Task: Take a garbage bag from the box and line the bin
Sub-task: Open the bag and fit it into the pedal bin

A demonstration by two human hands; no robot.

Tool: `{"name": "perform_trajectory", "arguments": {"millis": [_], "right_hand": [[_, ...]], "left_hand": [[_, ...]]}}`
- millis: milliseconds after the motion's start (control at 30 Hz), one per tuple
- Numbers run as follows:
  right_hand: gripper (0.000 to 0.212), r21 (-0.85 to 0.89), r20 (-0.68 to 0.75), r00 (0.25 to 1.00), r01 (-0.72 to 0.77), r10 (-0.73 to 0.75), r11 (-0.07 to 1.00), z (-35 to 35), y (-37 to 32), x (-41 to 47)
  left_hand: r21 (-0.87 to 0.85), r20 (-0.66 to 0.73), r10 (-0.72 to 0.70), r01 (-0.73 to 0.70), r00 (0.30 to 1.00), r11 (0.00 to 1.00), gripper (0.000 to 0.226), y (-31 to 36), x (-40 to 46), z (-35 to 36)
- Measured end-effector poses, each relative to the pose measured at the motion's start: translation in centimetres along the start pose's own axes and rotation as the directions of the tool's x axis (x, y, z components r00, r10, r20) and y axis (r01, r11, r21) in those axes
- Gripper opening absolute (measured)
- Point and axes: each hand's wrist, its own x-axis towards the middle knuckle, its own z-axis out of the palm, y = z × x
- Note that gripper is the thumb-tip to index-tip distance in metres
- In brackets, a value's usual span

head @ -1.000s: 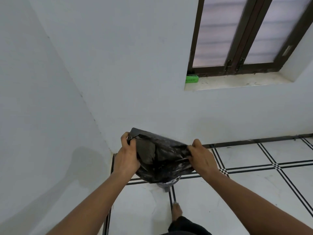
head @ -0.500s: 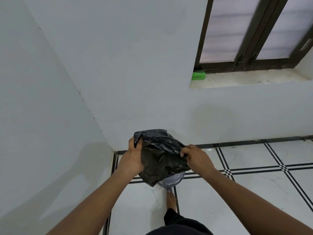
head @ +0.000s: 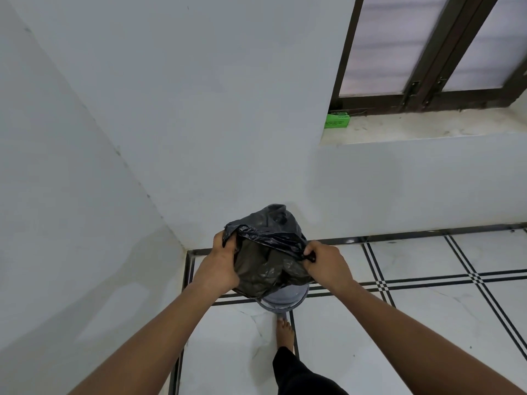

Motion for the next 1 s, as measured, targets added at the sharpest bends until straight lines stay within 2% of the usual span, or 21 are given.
{"name": "perform_trajectory", "arguments": {"millis": [133,267,433,533,700,867,1000], "right_hand": [[0.016,0.117,0.012,0.998,-0.056,0.054,0.992,0.0,-0.2,1.2],[0.032,0.118,0.049,0.999,-0.026,0.021,0.993,0.0,-0.2,2.2],[0.048,-0.061,0.214,0.977,0.012,0.001,0.998,1.0,0.2,4.2],[0.055,-0.167,0.294,0.956,0.026,0.025,0.986,1.9,0.1,5.7],[0.062,-0.245,0.465,0.884,0.070,0.054,0.967,4.5,0.8,10.0],[0.049,-0.318,0.591,0.785,0.014,0.187,0.948,9.0,3.6,15.4],[0.044,-0.388,0.650,0.699,-0.032,0.298,0.921,14.3,7.2,19.6]], "left_hand": [[-0.008,0.026,0.019,-0.019,0.999,1.000,0.106,-0.5,0.8,-0.1],[0.017,0.121,0.026,-0.028,0.992,0.999,0.099,-1.2,1.7,0.0],[0.054,0.290,-0.014,-0.001,0.957,0.999,0.089,-2.1,3.4,1.0],[0.122,0.383,-0.047,0.000,0.922,0.993,0.073,-2.8,4.8,1.9],[0.167,0.534,-0.094,0.004,0.840,0.986,0.053,-4.4,8.6,4.7],[0.092,0.589,-0.110,0.069,0.801,0.993,0.042,-7.0,13.2,9.9],[0.117,0.705,-0.184,0.144,0.684,0.983,0.038,-9.9,16.1,16.9]]}}
